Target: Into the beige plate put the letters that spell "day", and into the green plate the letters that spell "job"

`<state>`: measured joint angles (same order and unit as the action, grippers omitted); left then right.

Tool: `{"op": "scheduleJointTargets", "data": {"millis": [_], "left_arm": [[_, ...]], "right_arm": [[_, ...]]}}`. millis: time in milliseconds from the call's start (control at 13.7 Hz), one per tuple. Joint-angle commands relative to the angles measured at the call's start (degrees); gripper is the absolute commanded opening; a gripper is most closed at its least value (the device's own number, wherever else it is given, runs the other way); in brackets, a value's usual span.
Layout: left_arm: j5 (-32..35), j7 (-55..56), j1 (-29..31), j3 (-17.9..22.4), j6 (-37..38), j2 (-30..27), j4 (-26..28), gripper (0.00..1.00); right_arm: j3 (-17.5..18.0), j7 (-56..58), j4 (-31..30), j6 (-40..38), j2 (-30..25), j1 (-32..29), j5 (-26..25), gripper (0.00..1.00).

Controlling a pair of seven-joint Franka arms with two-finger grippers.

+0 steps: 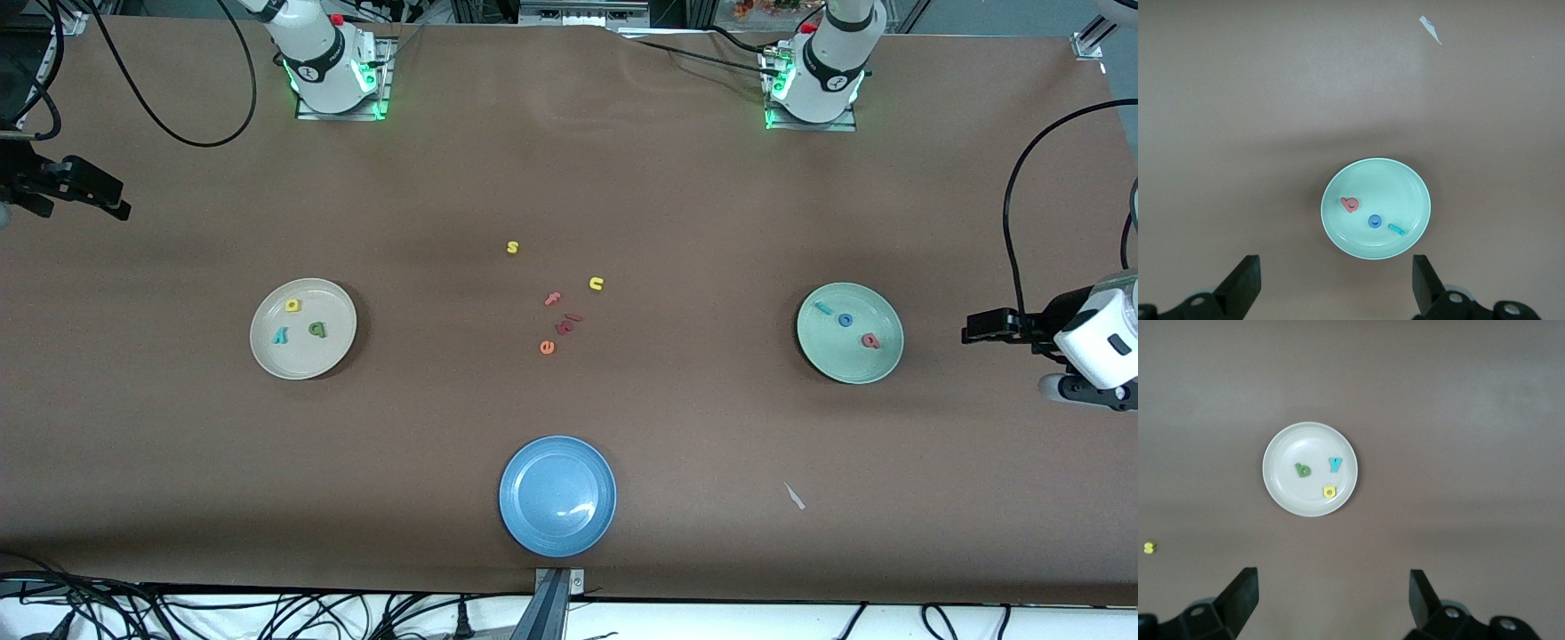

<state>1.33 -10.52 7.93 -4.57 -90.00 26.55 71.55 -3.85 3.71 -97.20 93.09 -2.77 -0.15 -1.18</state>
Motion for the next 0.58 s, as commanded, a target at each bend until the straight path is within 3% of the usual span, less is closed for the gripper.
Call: {"op": "scheduleJointTargets", "data": {"millis": [0,510], "left_arm": [[-0.9,-1.4,-0.1,0.3,0.2,-1.6,1.6,1.00],[-0.8,-1.6,-0.1,0.3,0.2,-1.6,1.7,1.00]], "right_arm": [[1.7,0.8,1.7,-1.6,0.0,0.4,-1.1,1.00],[2.6,0.0,1.6,-0.9,0.7,-0.1,1.1,1.00]]}}
